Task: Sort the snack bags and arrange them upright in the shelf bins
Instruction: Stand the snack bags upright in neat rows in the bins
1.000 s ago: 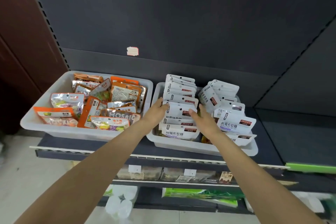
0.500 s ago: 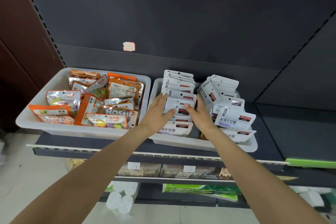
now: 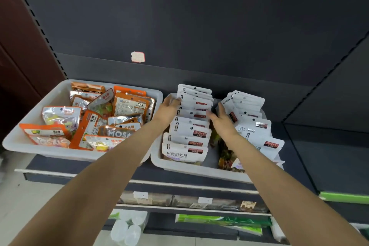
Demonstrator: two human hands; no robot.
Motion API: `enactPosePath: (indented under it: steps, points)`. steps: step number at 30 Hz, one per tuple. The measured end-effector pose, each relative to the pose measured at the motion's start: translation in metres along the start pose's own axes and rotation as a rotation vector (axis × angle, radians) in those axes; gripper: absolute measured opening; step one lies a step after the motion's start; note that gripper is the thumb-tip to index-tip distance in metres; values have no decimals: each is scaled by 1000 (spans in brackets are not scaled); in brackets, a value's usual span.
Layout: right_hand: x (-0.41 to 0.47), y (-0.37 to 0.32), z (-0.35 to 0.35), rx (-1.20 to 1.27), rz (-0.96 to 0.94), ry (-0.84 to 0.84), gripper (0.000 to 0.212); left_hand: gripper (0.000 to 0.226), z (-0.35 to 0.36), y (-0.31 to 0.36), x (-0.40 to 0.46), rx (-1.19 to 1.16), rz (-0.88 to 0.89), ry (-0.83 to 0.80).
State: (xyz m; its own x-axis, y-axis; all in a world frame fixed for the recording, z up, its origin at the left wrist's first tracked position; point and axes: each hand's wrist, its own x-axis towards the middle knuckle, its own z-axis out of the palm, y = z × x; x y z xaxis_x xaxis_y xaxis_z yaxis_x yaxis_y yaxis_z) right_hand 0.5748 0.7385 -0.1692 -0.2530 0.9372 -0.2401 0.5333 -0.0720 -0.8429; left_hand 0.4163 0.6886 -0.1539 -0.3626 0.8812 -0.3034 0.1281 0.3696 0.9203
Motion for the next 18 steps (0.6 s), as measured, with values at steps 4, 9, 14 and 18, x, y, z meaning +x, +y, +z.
enactPosePath:
  steps: [4, 9, 14, 18]
  points:
    - [17, -11, 6, 44, 52, -53, 66, 56, 5, 9, 22, -6, -69, -20]
    - [20, -10, 16, 196, -62, -20, 57, 52, 9, 3, 25, -183, -34, -93]
    - [4, 6, 17, 182, -163, 18, 52, 34, 0, -12, 13, -305, 142, -39]
    - [3, -3, 19, 160, -44, -14, 48, 31, 3, -14, 12, -3, 168, 40]
